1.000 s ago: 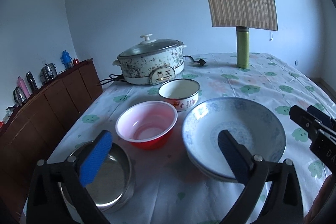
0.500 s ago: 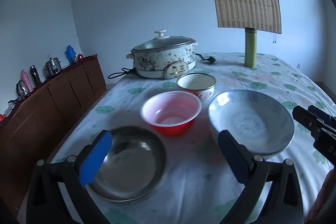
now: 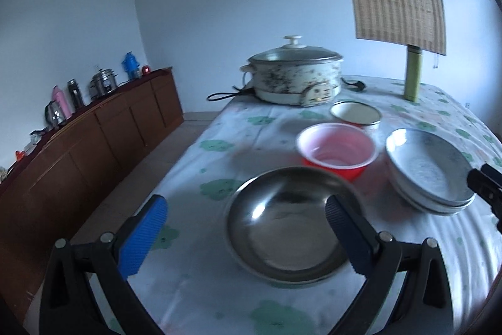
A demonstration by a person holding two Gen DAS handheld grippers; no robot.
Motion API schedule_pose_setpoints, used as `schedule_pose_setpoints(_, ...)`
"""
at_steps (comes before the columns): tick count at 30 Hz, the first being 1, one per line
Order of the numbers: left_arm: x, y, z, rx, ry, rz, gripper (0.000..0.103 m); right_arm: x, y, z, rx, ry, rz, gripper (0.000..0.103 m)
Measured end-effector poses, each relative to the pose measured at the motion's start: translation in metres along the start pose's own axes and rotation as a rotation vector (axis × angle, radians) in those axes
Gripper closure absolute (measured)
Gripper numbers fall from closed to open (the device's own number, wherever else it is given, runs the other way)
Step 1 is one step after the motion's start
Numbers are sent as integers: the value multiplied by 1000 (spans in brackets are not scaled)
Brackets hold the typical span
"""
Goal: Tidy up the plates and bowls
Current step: 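Move the right tool to the red bowl with pink interior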
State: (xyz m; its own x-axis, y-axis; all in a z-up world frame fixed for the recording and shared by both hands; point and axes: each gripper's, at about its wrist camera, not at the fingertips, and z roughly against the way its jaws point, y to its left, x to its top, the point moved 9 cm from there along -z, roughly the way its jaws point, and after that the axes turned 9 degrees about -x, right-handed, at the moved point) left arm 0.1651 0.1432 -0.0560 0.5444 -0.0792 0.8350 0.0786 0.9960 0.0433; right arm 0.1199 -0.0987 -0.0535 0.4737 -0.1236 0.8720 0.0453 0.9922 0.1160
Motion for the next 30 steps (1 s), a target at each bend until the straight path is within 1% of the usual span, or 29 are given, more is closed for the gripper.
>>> schedule_pose_setpoints(4,-6,12,-5,-3,21,29,0,-4,16,0,30,16,8,39)
schedule_pose_setpoints(8,-11,21,-7,5,32,36,0,-9,33,-2,66,48,19,39)
schedule_pose_setpoints(12,-15,30,-11,6,49,54,0,-11,50,-3,92,54,47,39)
schedule_pose_setpoints(15,-15,37,-14,6,57,63,0,-11,59,-4,117,63,43,38)
schedule_pose_setpoints(17,-16,43,-17,-7,64,78,0,-12,63,-7,126,75,42,30)
schedule_pose_setpoints(20,-16,52,-21,-27,84,105,0,-14,69,-10,146,94,40,30)
schedule_pose_setpoints(24,-13,61,-30,-30,113,128,0,-15,82,-19,188,138,41,30)
schedule_pose_setpoints(28,-8,60,-37,-52,129,121,0,-12,100,-32,214,178,53,30)
schedule_pose_setpoints(30,-8,59,-42,-75,151,114,0,-14,109,-42,209,210,68,30)
